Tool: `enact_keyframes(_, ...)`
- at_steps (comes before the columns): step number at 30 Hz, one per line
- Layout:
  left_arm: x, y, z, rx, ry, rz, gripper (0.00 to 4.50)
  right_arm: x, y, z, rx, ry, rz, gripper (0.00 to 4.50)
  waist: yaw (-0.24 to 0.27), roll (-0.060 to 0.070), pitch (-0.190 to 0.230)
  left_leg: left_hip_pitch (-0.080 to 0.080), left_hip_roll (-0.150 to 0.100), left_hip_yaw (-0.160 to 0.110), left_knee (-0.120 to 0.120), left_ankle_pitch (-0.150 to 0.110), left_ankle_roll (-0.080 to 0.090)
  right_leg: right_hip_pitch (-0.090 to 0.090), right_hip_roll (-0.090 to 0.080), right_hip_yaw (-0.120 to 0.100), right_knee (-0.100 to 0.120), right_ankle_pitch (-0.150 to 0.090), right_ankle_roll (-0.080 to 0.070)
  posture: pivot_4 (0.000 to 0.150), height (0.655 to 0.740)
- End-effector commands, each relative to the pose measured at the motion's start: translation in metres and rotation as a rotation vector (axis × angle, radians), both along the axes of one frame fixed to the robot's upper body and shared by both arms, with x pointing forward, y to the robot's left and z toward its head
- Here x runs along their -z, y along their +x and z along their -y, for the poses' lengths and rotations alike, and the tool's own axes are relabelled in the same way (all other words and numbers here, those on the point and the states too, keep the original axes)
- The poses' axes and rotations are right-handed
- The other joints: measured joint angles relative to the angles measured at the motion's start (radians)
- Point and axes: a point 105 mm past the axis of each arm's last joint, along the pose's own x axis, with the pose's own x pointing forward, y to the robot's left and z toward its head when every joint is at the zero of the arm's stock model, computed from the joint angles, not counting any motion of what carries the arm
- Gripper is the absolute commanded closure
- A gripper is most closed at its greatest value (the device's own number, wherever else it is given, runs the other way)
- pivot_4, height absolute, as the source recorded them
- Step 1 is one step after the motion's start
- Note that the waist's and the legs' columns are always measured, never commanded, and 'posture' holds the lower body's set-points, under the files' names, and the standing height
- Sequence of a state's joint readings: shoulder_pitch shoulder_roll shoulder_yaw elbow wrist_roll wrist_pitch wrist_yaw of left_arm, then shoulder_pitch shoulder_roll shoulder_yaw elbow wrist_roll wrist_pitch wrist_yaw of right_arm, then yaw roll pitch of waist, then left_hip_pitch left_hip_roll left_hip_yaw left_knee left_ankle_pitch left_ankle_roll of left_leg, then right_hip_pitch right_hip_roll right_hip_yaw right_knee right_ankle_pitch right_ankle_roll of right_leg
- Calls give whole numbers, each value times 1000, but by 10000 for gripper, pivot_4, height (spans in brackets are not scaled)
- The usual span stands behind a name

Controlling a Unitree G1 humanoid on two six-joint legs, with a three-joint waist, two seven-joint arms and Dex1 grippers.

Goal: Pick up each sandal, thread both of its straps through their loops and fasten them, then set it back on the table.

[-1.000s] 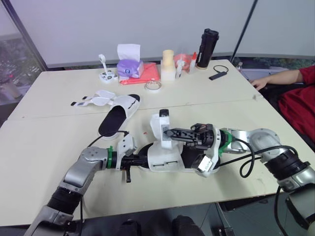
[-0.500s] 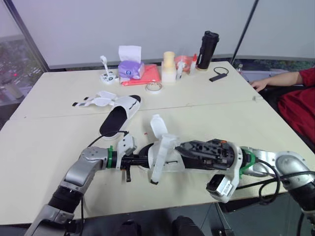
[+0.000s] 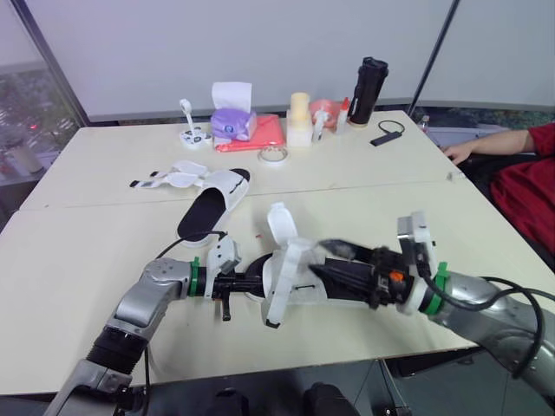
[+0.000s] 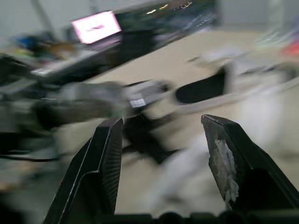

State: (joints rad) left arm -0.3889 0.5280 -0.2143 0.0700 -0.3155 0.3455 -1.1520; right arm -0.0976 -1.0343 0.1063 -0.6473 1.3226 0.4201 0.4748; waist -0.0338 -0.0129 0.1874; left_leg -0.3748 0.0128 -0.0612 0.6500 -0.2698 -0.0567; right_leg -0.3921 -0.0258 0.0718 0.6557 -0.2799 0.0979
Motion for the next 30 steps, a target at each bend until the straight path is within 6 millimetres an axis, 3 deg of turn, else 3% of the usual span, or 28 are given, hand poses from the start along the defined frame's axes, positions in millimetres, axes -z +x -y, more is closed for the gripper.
enact_keyframes(1, -3, 1, -2, -1, 9, 9, 45000, 5, -18, -3, -89, -3, -117, 17158, 3, 0, 0, 0, 0, 0, 0, 0, 0, 0, 0, 0, -1, 0, 0, 1500, 7400)
enact_keyframes(3, -3, 0, -2, 1, 9, 9, 45000, 10, -19, -2, -91, -11, -164, 17158, 10, 0, 0, -1, 0, 0, 0, 0, 0, 0, 0, 0, -2, 0, 0, 1500, 7400)
enact_keyframes(7, 0, -4, 0, 11, 22, 4, 45000, 69, -19, -9, -68, -82, -273, 17158, 17, -3, -2, -1, 0, 1, -1, 0, 0, -1, 3, 0, -3, 0, 0, 1500, 7400)
enact_keyframes(10, 0, -4, 1, 7, 17, 6, 45000, 88, -16, -11, -65, -109, -293, 17158, 19, -2, -1, -1, 0, 2, -2, 0, 0, -2, 3, 0, -4, 0, 0, 1500, 7400)
enact_keyframes(16, 2, -3, 3, 1, 18, 9, 45000, 98, -12, -24, -76, -92, -315, 17158, 19, -2, -1, -1, 0, 1, -2, 0, 0, -2, 3, 0, -4, 0, 0, 1500, 7400)
enact_keyframes(23, 2, -6, 3, -10, 11, 5, 45000, 88, 1, -42, -62, -33, -297, 17158, 19, -2, -1, -2, 0, 1, -2, 0, 0, -2, 2, 0, -4, 0, 0, 1500, 7400)
enact_keyframes(30, 2, -6, 4, -23, 5, 5, 45000, 96, 12, -41, -7, -29, -314, 17158, 19, -2, -1, -2, 0, 1, -2, 0, 0, -2, 2, 0, -4, 0, 0, 1500, 7400)
